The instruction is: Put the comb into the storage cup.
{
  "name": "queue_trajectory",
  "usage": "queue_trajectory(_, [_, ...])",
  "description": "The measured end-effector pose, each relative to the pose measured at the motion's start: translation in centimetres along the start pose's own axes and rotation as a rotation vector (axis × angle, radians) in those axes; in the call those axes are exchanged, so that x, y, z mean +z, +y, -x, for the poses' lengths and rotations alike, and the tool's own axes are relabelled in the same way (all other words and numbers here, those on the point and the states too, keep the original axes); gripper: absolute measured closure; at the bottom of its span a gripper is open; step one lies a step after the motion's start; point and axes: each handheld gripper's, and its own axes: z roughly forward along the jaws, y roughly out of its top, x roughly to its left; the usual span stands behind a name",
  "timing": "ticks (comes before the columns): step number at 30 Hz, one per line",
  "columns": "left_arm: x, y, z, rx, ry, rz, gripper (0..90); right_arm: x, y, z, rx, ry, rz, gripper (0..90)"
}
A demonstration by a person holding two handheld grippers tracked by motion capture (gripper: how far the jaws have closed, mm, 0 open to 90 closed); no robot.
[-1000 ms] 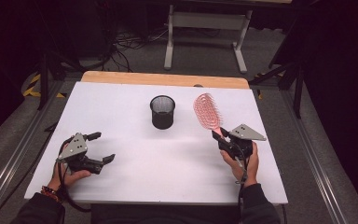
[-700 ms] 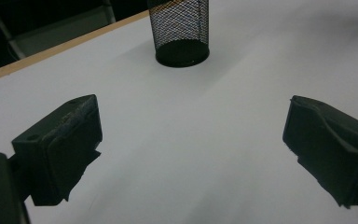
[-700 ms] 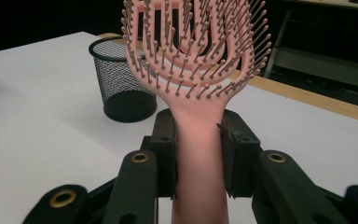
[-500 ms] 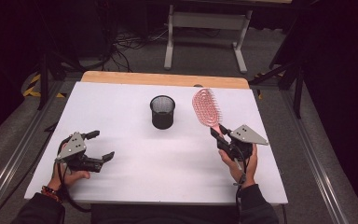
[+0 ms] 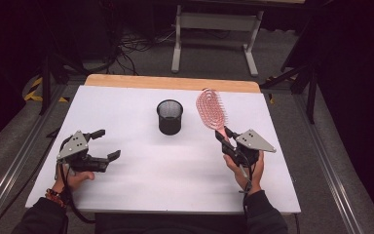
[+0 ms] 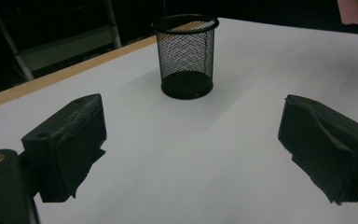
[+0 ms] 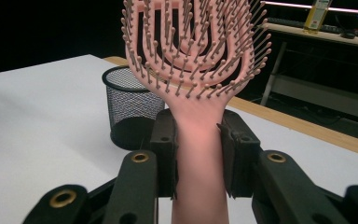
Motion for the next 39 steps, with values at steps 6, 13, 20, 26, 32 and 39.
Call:
queue_trajectory(6, [0.7,1.6,-0.2,0.004,0.003,0.038,6.9,0.8,0.3,-0.9,-0.026,0.003,0.017,70.0])
queue_trajectory(13, [2.0,3.4,0.4,0.035,-0.007,0.078,6.5,1.4,0.4,-1.9,-0.051,0.005,0.023,70.0])
queue_trajectory(20, [2.9,4.7,1.1,0.025,-0.038,0.128,8.5,1.9,0.4,-2.7,-0.054,0.005,0.044,70.0])
queue_trajectory(26, [4.8,6.0,2.4,0.021,-0.097,0.149,9.5,2.5,0.3,-3.7,-0.071,0.007,0.054,70.0])
queue_trajectory(32, [6.5,7.1,4.0,0.031,-0.141,0.160,9.9,2.9,0.1,-4.4,-0.080,0.014,0.065,70.0])
queue_trajectory(39, [7.7,8.3,5.5,0.036,-0.173,0.183,10.3,3.1,0.1,-5.1,-0.088,0.025,0.072,70.0])
